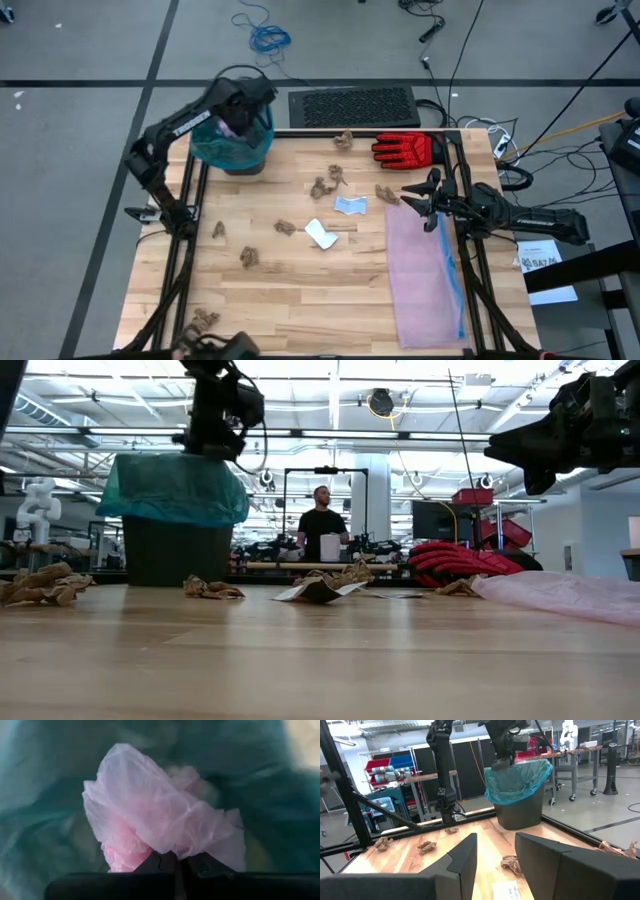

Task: Place trash/remove bag and relplace
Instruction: Put the crumpled pink trash bag into the trash bin

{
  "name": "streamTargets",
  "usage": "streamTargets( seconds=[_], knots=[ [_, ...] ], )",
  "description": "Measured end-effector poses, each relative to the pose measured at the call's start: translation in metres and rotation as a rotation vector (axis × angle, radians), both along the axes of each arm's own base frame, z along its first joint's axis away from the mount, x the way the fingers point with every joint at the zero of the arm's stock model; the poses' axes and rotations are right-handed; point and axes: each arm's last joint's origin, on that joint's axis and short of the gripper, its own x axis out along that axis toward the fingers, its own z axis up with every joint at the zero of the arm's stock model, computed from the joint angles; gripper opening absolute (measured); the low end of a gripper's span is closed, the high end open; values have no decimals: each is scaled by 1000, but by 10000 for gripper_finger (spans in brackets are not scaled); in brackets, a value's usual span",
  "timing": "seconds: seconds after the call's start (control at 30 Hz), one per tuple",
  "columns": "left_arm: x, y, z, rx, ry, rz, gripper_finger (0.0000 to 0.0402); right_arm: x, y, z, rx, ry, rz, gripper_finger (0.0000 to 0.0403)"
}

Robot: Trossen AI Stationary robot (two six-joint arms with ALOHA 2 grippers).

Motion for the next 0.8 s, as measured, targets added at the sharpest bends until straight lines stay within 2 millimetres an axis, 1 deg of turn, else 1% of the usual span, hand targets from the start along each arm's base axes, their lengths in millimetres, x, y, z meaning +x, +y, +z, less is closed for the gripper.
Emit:
streamTargets(
  seconds=[0.07,0.17,0.23,0.33,0.43,0.57,0.67,0.8],
  knots=[
    [6,3,-9,-70,-45,-35,0,0,0,0,0,-1,1,128],
    [14,7,-19,-108,-79,-42,0,0,0,-1,6,5,2,128],
    [15,9,-21,-107,-83,-42,5,0,0,-1,8,4,5,128],
    [14,8,-18,-96,-88,-44,25,0,0,-1,21,9,6,128],
    [11,4,-10,-69,-71,-45,54,0,0,-1,22,10,7,128],
    [5,0,7,42,-29,-57,95,0,0,-1,23,10,6,128],
    [-1,-6,25,140,-9,-49,123,0,0,-1,23,10,6,128],
    [-8,-11,42,205,-14,-34,149,0,0,-1,23,10,6,128]
  ],
)
